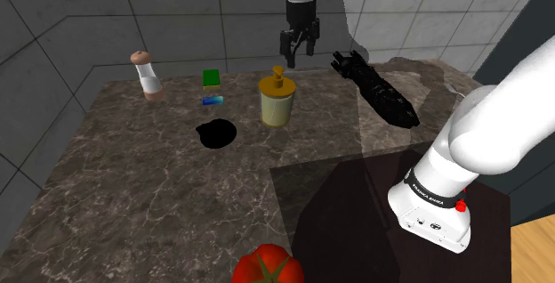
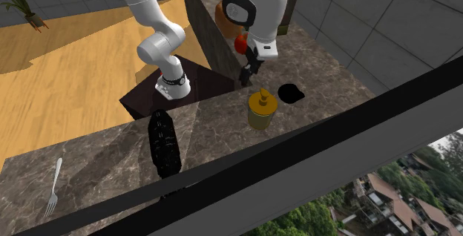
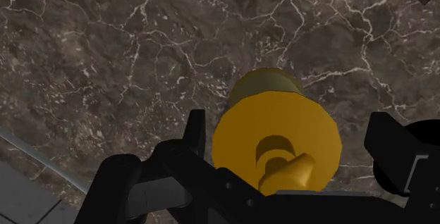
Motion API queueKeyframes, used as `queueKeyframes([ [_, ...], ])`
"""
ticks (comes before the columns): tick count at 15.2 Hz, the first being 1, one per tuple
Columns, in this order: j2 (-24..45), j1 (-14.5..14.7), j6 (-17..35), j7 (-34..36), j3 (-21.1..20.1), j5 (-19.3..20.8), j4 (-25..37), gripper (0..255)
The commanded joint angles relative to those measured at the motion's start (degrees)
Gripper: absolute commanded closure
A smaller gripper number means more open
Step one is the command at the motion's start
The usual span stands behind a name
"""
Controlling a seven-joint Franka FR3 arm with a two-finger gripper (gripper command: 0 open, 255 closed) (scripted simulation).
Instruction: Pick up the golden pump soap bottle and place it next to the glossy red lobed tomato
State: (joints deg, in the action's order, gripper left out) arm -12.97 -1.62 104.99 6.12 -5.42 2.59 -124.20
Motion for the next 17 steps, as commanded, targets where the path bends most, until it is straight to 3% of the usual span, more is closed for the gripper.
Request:
queueKeyframes([
  [1,4.8,-0.1,0.9,1.2,-0.2,-0.1,3.7,0],
  [6,15.6,-0.2,2.7,3.6,-0.3,-0.1,12.5,0],
  [13,16.5,-0.3,8.0,3.8,-0.2,0.1,8.2,0],
  [17,16.6,-0.3,8.4,3.8,-0.2,0.1,7.8,0],
])
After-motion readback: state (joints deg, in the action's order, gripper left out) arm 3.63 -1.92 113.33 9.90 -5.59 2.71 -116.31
